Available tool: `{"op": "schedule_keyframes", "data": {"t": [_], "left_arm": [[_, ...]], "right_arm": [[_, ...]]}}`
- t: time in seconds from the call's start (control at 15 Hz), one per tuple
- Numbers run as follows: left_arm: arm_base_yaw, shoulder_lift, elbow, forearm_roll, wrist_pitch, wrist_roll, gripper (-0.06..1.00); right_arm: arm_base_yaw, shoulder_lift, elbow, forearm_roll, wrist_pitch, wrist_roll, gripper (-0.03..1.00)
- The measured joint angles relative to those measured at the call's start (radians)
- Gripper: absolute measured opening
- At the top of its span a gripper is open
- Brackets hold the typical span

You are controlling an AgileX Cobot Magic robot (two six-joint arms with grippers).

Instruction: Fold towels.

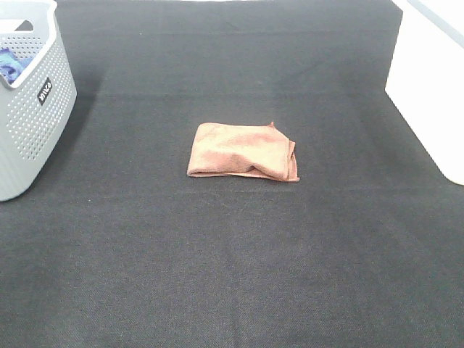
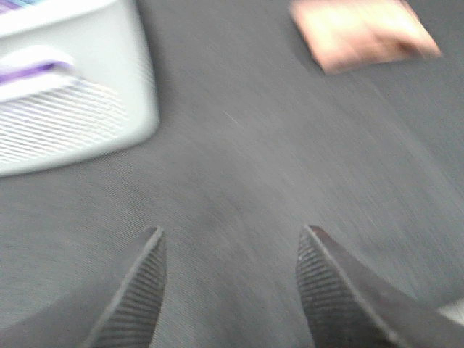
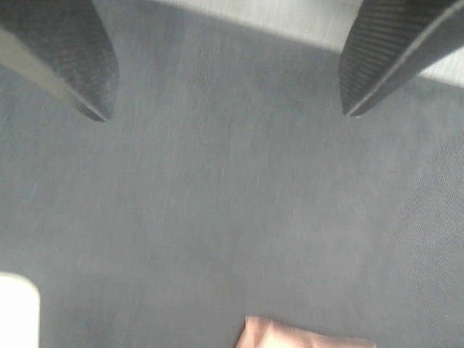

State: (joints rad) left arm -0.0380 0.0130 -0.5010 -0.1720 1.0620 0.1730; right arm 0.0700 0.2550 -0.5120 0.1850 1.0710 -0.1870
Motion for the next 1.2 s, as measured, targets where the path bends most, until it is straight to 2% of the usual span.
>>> {"op": "schedule_keyframes", "data": {"t": [0.13,0.33,0.67,1.2], "left_arm": [[0.018,-0.017,0.0,0.0,-0.001,0.0,0.53],[0.022,-0.019,0.0,0.0,-0.001,0.0,0.53],[0.022,-0.019,0.0,0.0,-0.001,0.0,0.53],[0.022,-0.019,0.0,0.0,-0.001,0.0,0.53]], "right_arm": [[-0.008,-0.059,0.0,0.0,0.0,0.0,0.79],[-0.085,-0.127,0.0,0.012,-0.001,0.0,0.79],[-0.091,-0.256,0.0,0.026,-0.001,0.0,0.79],[-0.091,-0.258,0.006,0.037,-0.001,0.0,0.79]]}}
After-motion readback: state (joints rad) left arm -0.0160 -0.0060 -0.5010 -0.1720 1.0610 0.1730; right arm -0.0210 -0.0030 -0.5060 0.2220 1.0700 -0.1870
